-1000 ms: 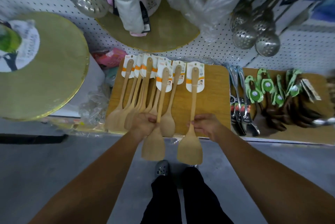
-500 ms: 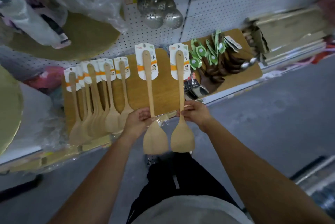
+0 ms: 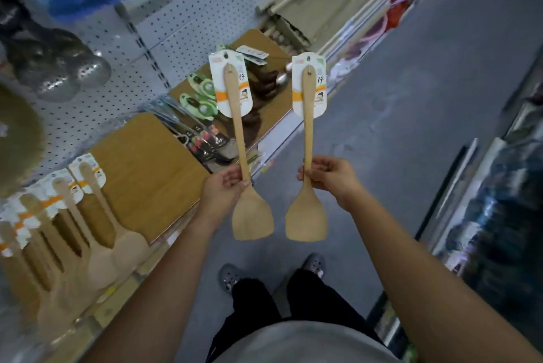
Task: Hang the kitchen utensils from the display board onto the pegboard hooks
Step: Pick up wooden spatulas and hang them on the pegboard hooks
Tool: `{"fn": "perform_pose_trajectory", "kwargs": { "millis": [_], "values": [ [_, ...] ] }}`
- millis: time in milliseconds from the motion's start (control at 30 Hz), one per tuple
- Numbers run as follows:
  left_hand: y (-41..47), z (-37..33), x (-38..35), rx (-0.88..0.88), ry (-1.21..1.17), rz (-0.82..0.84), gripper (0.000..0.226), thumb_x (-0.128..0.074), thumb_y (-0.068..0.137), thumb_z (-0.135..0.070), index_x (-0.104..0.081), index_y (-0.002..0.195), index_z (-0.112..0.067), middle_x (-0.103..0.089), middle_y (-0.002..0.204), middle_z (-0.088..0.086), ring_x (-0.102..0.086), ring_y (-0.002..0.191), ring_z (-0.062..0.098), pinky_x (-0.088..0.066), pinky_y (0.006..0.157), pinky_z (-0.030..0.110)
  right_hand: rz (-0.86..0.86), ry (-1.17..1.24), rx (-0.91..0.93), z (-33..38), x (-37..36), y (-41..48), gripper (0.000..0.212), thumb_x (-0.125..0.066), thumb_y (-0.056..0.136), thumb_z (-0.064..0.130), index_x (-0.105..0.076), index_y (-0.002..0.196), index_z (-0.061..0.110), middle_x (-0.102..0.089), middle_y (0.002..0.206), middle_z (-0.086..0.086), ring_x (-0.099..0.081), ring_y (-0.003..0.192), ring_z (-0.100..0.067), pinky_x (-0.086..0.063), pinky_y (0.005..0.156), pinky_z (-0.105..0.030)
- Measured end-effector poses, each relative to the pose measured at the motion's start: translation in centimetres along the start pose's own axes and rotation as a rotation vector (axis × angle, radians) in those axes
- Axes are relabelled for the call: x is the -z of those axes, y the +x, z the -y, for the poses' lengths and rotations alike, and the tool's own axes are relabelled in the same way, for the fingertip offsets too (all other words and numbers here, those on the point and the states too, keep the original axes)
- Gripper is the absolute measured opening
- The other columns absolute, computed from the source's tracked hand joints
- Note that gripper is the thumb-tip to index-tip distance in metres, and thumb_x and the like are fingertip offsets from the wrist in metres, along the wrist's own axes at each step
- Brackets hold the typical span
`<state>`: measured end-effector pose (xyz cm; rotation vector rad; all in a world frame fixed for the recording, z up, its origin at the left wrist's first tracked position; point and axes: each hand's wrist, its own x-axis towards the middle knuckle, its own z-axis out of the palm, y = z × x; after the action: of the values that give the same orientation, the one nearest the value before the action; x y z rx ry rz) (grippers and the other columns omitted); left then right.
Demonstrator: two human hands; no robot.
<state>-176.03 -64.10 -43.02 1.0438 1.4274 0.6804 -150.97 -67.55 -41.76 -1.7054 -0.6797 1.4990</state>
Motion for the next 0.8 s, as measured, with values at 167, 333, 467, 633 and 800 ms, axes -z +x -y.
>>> {"fn": "perform_pose_trajectory", "kwargs": {
  "millis": [167, 333, 467, 633, 800],
  "values": [
    [0.7, -3.2, -9.8, -0.038, 0.023, 0.111, 0.036, -0.07, 0.083, 0.008, -0.069, 0.1, -0.023, -0.075, 0.088, -0.011, -0.068, 0.084, 0.0, -0.053, 0.078, 0.018, -0.085, 0.08, 0.036, 0.5, 9.5, -1.3, 0.022, -0.055, 0.094, -0.009, -0.066, 0.097, 0.009, -0.073, 0.094, -0.013, -0.073, 0.083, -0.026, -0.06, 0.085, -0.038],
    [1.4, -5.9, -18.0, -0.04, 0.054, 0.191, 0.043, -0.071, 0.082, 0.006, -0.063, 0.123, -0.002, -0.071, 0.108, 0.008, -0.068, 0.101, 0.02, -0.054, 0.092, 0.031, -0.183, 0.126, 0.049, 0.9, 17.8, -2.4, 0.02, -0.055, 0.093, -0.012, -0.064, 0.099, 0.005, -0.072, 0.093, -0.014, -0.073, 0.075, -0.02, -0.061, 0.08, -0.032],
    [2.3, -8.2, -23.1, -0.046, 0.099, 0.239, 0.041, -0.072, 0.082, 0.003, -0.064, 0.121, -0.005, -0.07, 0.109, 0.009, -0.068, 0.102, 0.022, -0.055, 0.093, 0.034, -0.253, 0.175, 0.058, 1.6, 22.4, -2.3, 0.021, -0.058, 0.092, -0.01, -0.063, 0.111, -0.002, -0.072, 0.101, -0.019, -0.073, 0.085, -0.029, -0.061, 0.082, -0.033],
    [6.0, -10.4, -27.9, -0.053, 0.123, 0.294, 0.04, -0.072, 0.081, 0.005, -0.063, 0.12, -0.001, -0.069, 0.11, 0.013, -0.066, 0.105, 0.026, -0.053, 0.097, 0.04, -0.303, 0.222, 0.067, 3.4, 26.2, 0.0, 0.019, -0.057, 0.094, -0.009, -0.063, 0.11, -0.002, -0.072, 0.101, -0.019, -0.073, 0.083, -0.027, -0.061, 0.079, -0.029],
    [11.8, -12.9, -32.5, -0.068, 0.115, 0.37, 0.037, -0.073, 0.081, 0.005, -0.064, 0.116, -0.005, -0.07, 0.101, 0.005, -0.066, 0.096, 0.019, -0.054, 0.094, 0.04, -0.342, 0.246, 0.074, 6.2, 29.8, 4.7, 0.019, -0.057, 0.093, -0.01, -0.066, 0.103, 0.003, -0.073, 0.094, -0.013, -0.073, 0.078, -0.022, -0.061, 0.077, -0.028]
  ]
}}
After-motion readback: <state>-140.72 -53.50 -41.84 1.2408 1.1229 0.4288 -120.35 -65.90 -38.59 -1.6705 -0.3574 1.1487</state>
